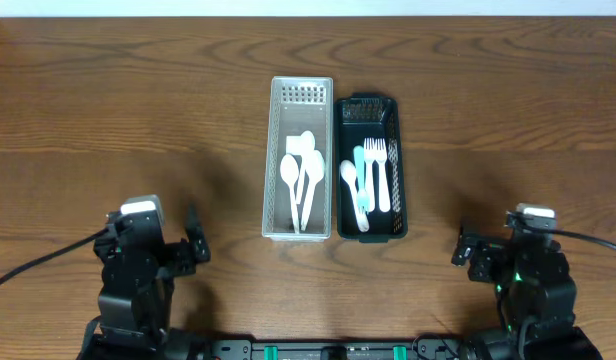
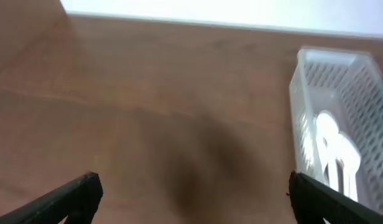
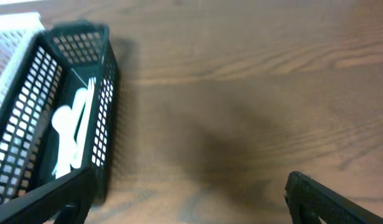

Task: Pack container

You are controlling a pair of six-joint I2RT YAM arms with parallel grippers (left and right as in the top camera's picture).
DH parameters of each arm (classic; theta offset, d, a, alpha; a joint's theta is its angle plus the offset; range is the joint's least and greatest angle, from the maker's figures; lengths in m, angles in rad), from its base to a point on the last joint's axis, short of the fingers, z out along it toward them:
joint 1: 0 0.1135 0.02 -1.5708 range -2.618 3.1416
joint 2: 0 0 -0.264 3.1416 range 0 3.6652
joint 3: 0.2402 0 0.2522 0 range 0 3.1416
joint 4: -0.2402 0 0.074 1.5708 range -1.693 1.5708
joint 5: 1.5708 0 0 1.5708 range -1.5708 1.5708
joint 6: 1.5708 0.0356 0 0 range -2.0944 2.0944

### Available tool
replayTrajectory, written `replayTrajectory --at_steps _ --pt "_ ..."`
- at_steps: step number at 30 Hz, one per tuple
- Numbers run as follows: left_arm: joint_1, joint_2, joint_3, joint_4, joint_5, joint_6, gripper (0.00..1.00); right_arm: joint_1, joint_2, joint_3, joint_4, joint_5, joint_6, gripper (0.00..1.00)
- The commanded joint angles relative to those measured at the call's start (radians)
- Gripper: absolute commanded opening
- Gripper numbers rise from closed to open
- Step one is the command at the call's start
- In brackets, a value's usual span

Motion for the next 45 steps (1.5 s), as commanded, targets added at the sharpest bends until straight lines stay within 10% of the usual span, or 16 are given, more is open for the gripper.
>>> replayTrajectory --at_steps 1,23,35,45 --pt "-0.004 0.000 -0.006 -0.056 -0.012 0.013 0.98 0.009 -0.007 -0.002 0.001 0.010 0.026 0.99" --pt "-0.004 0.004 -0.006 -0.182 -0.012 0.013 0.98 0.000 -0.017 -0.001 -0.169 0.103 0.024 0.99" --pt "-0.004 0.004 -0.006 -0.182 -0.012 0.013 0.98 -0.045 -0.348 -0.002 -0.269 0.069 0.028 0.99" --pt "-0.004 0.004 -0.006 -0.182 -0.012 0.013 0.98 -0.063 -0.355 -0.258 0.478 0.068 -0.246 0.99"
